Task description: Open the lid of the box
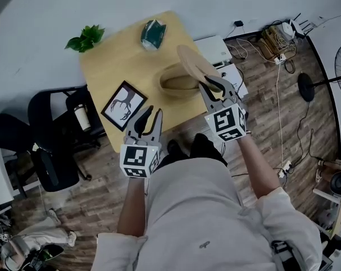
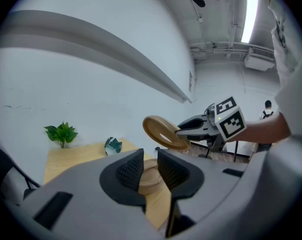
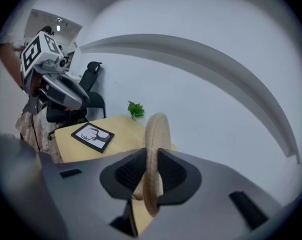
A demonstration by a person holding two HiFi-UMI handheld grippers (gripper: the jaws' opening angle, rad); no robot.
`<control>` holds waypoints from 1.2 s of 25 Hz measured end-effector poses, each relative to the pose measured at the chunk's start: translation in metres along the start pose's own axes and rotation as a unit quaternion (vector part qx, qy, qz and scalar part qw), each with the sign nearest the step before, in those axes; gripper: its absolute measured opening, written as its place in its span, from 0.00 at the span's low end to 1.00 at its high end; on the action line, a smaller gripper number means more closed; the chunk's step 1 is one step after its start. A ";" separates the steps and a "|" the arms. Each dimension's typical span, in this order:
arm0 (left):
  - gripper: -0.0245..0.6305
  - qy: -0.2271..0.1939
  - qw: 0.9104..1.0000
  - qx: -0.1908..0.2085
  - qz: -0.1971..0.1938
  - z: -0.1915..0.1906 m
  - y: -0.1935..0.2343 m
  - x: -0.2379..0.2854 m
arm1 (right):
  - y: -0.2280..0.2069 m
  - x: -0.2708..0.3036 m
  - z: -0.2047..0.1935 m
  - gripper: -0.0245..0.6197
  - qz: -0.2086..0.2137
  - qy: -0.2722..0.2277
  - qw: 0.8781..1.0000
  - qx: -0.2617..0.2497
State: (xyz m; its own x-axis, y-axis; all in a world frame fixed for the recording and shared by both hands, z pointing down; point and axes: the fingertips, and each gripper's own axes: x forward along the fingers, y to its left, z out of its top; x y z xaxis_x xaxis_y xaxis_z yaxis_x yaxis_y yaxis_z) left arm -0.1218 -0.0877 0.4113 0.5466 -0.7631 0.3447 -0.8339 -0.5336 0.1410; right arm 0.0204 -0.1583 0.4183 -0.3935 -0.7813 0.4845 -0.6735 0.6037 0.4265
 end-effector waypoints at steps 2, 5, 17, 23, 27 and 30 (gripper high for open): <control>0.16 -0.003 1.000 -0.003 0.003 0.003 0.000 0.000 | -0.005 -0.007 0.002 0.15 0.001 -0.013 1.000 0.029; 0.16 -0.004 1.000 -0.004 0.007 0.007 0.001 0.002 | -0.013 -0.018 0.009 0.15 0.003 -0.038 0.997 0.068; 0.11 -0.015 1.000 -0.004 0.011 0.026 -0.011 0.003 | -0.032 -0.070 0.020 0.15 -0.011 -0.088 0.985 0.149; 0.10 -0.016 1.000 0.000 0.004 0.027 -0.019 0.002 | -0.029 -0.088 0.019 0.15 -0.001 -0.101 0.974 0.203; 0.09 -0.015 1.000 0.001 0.007 0.027 -0.020 0.001 | -0.022 -0.094 0.012 0.15 0.004 -0.099 0.969 0.226; 0.07 -0.012 1.000 0.003 0.012 0.023 -0.018 0.000 | -0.013 -0.095 0.007 0.15 0.010 -0.096 0.965 0.242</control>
State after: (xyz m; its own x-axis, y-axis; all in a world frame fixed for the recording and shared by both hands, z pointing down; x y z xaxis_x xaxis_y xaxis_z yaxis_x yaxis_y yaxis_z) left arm -0.1049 -0.0869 0.3873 0.5288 -0.7838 0.3256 -0.8460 -0.5178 0.1276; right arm 0.0625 -0.0933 0.3614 -0.4859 -0.8137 0.3190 -0.8603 0.5096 -0.0106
